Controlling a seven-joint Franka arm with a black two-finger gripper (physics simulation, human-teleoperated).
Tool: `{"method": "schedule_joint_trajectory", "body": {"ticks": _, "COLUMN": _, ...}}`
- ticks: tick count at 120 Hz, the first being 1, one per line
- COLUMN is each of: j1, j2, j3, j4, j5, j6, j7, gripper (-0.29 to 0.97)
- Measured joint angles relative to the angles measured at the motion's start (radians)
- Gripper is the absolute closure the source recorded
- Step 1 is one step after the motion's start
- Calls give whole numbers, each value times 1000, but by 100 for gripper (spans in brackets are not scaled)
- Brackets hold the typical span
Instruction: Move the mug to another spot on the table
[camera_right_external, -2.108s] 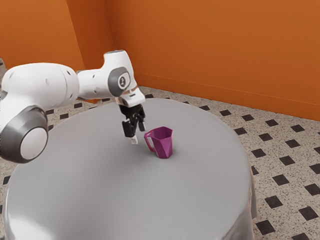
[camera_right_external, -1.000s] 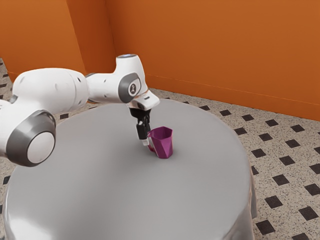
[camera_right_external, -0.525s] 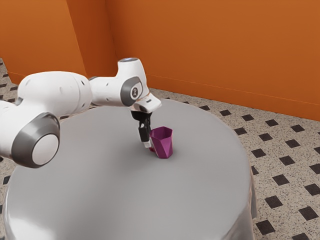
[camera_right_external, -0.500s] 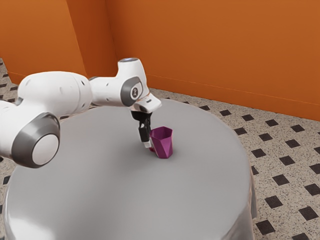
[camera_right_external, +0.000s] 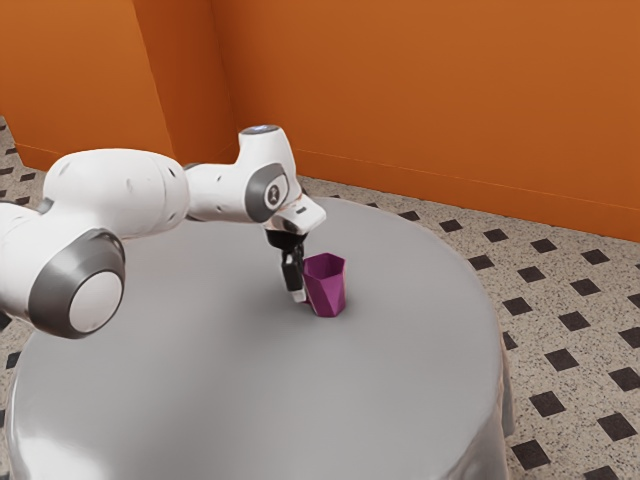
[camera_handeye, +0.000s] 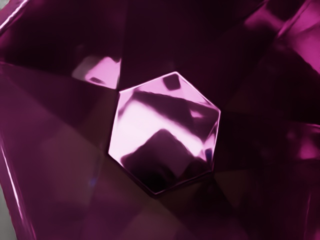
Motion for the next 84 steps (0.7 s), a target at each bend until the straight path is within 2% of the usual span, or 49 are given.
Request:
{"method": "schedule_joint_trajectory", "body": {"ticks": 22, "j1": -1, "j2": 0, "j3": -1, "j4": -1, "j5": -10, "j6": 8, "j7": -4, "gripper": 30}}
{"method": "schedule_joint_trajectory", "body": {"ticks": 63, "j1": -1, "j2": -1, "j3": 1, "j4": -1, "j5": -13, "j6": 19, "j7": -15, "gripper": 49}}
{"method": "schedule_joint_trajectory", "body": {"ticks": 84, "j1": -1, "j2": -5, "j3": 2, "j4": 4, "j5": -7, "j6": 24, "j7": -29, "gripper": 53}}
